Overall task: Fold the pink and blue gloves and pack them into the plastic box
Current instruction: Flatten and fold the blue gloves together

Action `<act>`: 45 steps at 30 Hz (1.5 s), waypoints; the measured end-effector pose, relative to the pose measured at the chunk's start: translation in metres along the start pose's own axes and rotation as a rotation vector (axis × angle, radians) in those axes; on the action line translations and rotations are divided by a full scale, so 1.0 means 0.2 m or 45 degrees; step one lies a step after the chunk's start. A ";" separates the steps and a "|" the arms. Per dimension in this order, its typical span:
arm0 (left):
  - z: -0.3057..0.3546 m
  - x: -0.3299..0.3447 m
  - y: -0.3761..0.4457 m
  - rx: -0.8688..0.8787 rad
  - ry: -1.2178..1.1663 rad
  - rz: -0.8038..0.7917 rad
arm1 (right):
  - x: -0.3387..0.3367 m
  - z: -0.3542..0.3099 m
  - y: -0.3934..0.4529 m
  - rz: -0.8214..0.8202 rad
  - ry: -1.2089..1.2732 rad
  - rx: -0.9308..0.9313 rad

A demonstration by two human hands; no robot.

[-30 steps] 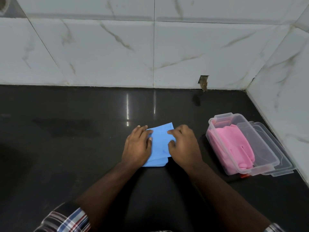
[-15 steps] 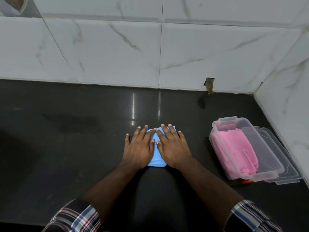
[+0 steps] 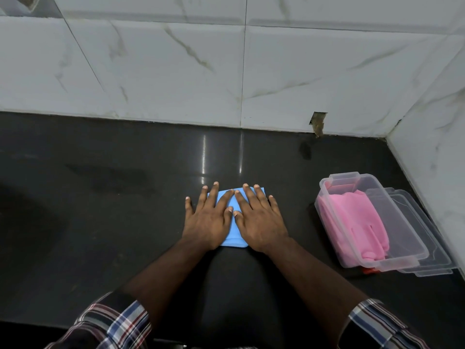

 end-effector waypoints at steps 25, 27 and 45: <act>0.86 -0.26 -0.14 0.240 -0.929 -0.175 | -0.66 0.61 -0.38 0.361 0.426 0.552; 0.96 -0.20 -0.15 0.138 -1.049 -0.325 | -0.72 0.80 -0.53 0.422 0.372 0.721; 0.61 -0.17 -0.05 -0.282 -1.252 -0.353 | -0.51 0.71 -0.47 0.229 0.524 0.816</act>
Point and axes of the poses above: each hand's wrist, its own y-axis towards the middle knuckle, its own x-axis out of the palm, z = x × y, the point moved 8 cm from there along y, towards the middle knuckle, and after that the axes turned 8 degrees about -x, right-handed, at the moved point
